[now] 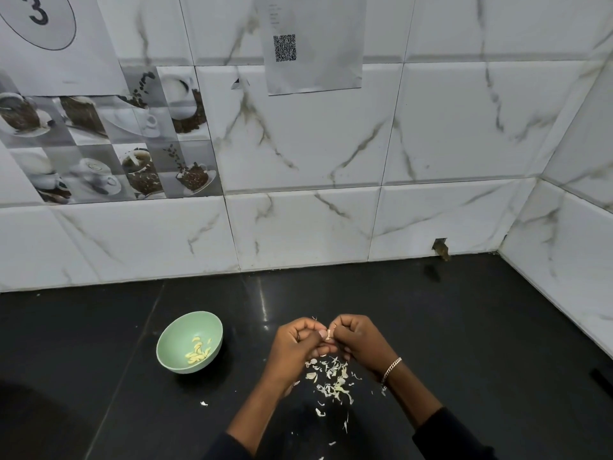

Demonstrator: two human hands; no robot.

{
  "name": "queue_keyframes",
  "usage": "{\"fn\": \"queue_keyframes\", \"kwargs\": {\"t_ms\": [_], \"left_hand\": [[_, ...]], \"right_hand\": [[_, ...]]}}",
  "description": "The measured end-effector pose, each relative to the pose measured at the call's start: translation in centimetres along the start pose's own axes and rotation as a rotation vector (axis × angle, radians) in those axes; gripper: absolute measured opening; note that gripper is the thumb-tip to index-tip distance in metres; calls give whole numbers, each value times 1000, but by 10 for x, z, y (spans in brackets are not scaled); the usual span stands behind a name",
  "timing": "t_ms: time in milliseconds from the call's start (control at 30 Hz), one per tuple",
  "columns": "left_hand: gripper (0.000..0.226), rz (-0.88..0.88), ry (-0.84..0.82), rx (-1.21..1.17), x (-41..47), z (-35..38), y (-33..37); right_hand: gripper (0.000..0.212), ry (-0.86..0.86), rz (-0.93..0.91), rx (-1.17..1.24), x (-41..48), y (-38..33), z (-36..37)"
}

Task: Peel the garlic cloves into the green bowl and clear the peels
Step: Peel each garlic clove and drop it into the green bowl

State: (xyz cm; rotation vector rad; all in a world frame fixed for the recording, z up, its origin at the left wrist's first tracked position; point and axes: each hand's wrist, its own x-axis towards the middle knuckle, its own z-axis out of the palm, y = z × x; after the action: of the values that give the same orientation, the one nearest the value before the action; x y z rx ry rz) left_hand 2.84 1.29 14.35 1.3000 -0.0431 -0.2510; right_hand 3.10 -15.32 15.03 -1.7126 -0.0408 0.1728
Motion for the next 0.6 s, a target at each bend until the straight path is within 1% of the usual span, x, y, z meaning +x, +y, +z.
{"fn": "queue_keyframes", "kwargs": {"t_ms": [167,367,600], "left_hand": [[13,-41,10,-55,1,-1,-2],[13,-43,35,-70,0,1,-3],[12,-23,16,-41,-1,2,-3]], "right_hand": [[16,6,15,-5,-1,-1,-1],[16,-5,27,-6,-3,-2,-1],[15,55,12,-1,-1,3,-1]]}}
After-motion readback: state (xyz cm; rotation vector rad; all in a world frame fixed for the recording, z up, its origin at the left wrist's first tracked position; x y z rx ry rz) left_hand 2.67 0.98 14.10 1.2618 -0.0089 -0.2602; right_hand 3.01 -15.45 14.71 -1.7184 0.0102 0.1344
